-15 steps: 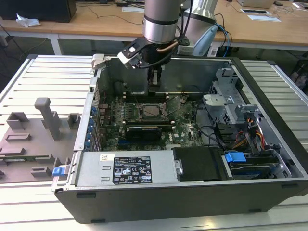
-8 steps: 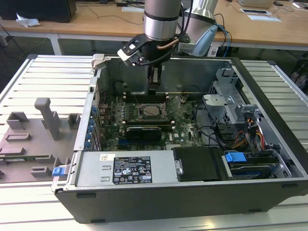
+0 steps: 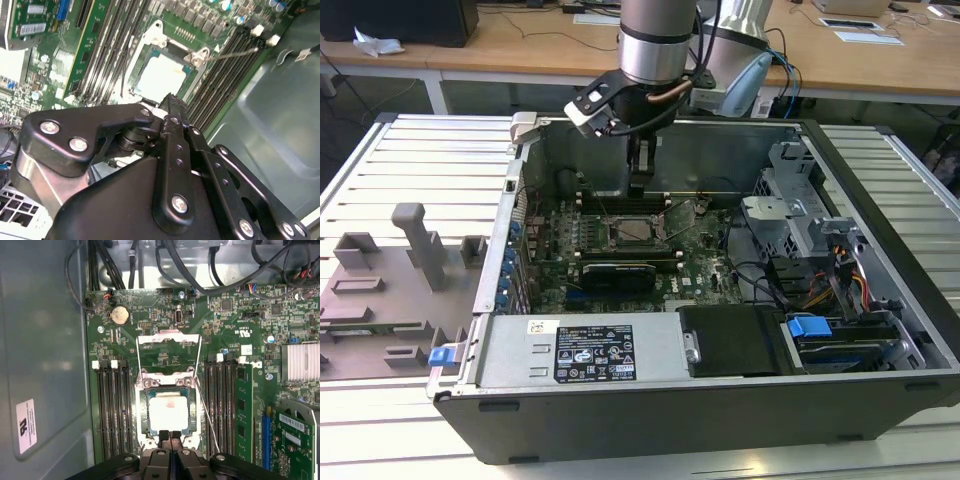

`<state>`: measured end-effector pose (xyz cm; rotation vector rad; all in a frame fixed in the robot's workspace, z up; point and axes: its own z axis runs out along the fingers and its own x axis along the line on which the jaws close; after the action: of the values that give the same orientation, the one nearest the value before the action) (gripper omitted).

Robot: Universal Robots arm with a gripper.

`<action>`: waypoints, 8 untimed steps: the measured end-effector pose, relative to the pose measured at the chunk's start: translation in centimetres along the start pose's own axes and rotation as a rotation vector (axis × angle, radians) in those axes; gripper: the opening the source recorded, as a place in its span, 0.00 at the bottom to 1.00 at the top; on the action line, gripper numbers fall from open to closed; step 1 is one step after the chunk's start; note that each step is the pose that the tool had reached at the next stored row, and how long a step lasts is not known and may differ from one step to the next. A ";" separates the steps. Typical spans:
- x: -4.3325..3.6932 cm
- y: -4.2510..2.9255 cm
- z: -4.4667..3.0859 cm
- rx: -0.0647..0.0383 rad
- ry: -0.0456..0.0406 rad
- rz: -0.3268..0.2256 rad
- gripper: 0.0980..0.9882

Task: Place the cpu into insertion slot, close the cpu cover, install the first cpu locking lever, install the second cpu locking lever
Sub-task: 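Close the cpu cover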

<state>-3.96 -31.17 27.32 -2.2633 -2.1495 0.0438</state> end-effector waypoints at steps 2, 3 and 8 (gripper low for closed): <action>0.04 0.84 -0.02 0.000 0.0002 0.000 0.01; 0.07 1.32 -0.04 0.000 0.0002 0.000 0.01; 0.13 2.42 -0.55 0.001 0.0002 0.000 0.01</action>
<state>-1.52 -31.17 27.79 -2.2627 -2.1487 0.0447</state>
